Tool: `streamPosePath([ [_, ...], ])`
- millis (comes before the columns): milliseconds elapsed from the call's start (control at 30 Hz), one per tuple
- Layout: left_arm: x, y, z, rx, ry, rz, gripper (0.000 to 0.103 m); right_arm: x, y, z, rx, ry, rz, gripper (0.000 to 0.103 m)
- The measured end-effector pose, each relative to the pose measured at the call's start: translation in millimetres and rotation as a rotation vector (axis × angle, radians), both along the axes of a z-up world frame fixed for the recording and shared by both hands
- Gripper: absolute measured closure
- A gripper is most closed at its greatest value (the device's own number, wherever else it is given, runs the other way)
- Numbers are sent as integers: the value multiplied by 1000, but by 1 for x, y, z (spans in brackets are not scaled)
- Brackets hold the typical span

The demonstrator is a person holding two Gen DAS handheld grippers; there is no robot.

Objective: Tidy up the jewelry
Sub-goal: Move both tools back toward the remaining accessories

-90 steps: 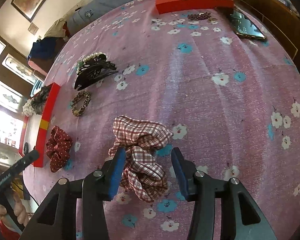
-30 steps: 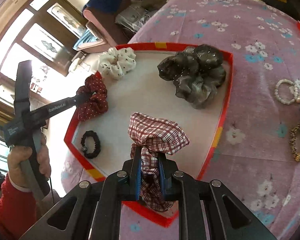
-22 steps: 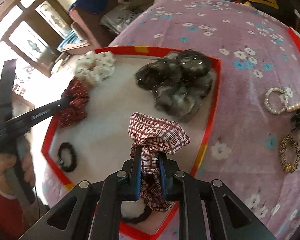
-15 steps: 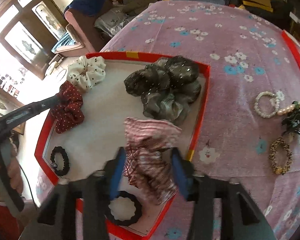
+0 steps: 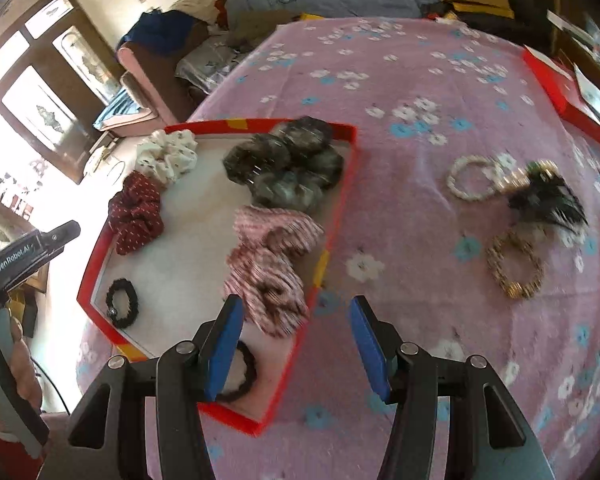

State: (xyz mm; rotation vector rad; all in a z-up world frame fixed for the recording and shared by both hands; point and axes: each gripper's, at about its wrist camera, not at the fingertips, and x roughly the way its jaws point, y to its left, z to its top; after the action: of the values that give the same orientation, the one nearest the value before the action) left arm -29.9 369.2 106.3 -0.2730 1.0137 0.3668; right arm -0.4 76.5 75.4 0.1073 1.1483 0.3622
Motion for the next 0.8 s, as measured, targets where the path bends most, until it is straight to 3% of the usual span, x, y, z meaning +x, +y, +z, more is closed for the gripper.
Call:
streamPosePath([
  [133,-14,-22,4,-34,23,5,53,-12,-19,-2,6,36,-35,43],
  [433,-38,-111,11,-4,-10,-67,53,-51,-90,3,-34,-41,-56,43],
  [800,-51,-202,11,-7,-37,-201,53,-35,-206,2,-30,-76,-224,44],
])
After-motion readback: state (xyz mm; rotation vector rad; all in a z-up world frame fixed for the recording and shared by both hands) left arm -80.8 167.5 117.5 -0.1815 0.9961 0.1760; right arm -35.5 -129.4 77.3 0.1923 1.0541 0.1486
